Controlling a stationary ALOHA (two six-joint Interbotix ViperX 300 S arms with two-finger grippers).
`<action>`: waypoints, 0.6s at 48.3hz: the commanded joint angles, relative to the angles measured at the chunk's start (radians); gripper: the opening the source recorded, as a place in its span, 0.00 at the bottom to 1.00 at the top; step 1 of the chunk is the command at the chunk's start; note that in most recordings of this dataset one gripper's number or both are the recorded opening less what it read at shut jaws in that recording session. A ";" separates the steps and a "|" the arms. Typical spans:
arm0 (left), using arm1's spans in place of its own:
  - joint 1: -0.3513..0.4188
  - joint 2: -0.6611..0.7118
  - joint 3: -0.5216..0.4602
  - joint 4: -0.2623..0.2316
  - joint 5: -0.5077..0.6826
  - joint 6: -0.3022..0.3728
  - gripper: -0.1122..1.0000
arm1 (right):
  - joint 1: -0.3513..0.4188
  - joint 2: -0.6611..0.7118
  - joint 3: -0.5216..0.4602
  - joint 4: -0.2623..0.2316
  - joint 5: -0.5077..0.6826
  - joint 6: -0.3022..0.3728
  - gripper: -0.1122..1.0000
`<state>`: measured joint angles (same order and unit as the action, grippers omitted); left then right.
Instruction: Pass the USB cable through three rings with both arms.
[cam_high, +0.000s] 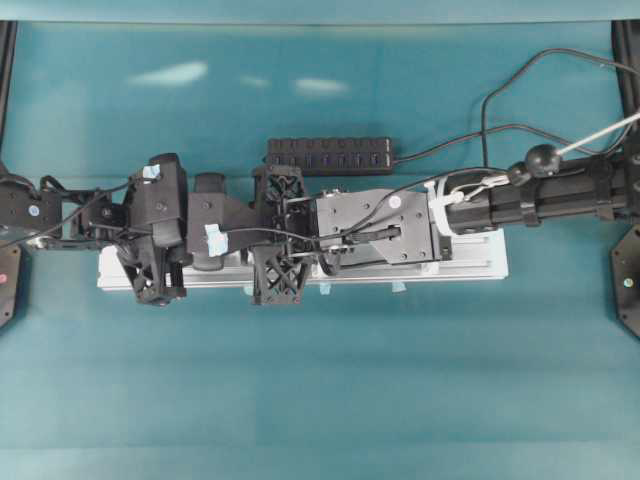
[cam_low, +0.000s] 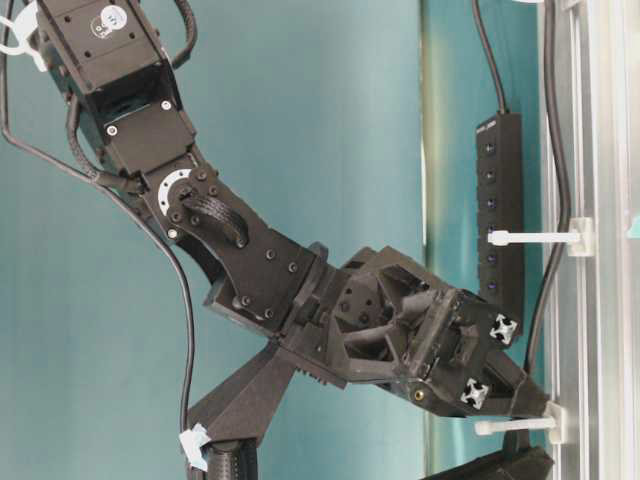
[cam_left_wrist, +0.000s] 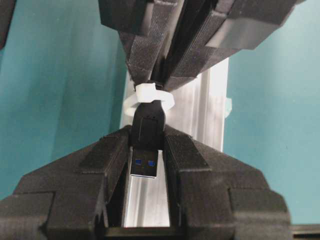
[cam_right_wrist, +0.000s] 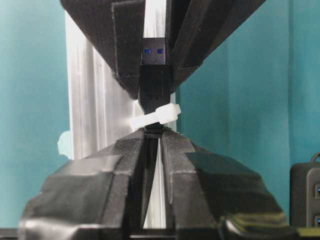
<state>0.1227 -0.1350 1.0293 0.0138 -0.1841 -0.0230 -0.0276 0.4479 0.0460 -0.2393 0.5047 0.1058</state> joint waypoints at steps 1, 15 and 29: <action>0.002 -0.009 -0.011 0.000 -0.003 0.000 0.30 | 0.006 -0.021 -0.006 0.003 -0.002 0.000 0.03; 0.002 -0.025 -0.003 0.000 -0.002 -0.005 0.30 | 0.012 -0.025 -0.006 0.003 0.003 0.002 0.10; 0.000 -0.037 0.011 0.000 -0.002 -0.012 0.30 | 0.008 -0.052 -0.008 -0.003 0.009 0.006 0.73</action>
<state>0.1227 -0.1595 1.0431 0.0123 -0.1810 -0.0337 -0.0184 0.4326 0.0460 -0.2378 0.5170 0.1058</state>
